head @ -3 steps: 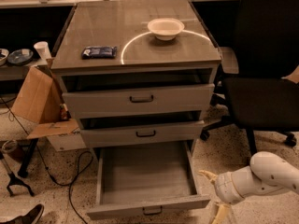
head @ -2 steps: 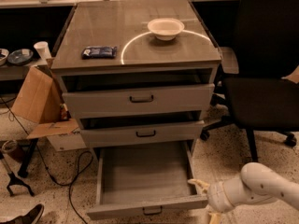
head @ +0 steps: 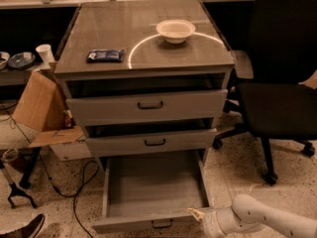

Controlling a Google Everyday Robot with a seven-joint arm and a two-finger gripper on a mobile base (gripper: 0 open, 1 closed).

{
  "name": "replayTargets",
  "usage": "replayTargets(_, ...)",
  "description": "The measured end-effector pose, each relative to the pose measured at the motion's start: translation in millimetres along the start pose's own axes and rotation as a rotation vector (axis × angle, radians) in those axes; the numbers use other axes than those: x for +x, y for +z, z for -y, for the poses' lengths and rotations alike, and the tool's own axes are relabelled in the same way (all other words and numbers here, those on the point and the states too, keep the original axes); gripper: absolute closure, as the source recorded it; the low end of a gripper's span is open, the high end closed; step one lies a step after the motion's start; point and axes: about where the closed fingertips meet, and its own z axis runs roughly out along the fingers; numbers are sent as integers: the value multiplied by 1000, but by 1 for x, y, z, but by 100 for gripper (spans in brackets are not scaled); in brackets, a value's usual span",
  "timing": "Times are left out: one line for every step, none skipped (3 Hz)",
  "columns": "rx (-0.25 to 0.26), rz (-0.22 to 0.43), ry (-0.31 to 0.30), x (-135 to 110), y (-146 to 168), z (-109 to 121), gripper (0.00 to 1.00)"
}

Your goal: Close bottom drawer

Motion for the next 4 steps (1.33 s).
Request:
replayTargets(22, -11, 41, 38, 23, 14, 25)
replayTargets(56, -25, 82, 66, 30, 25, 48)
replayTargets(80, -23, 100, 78, 33, 33, 71)
replayTargets(80, -40, 109, 84, 49, 46, 94)
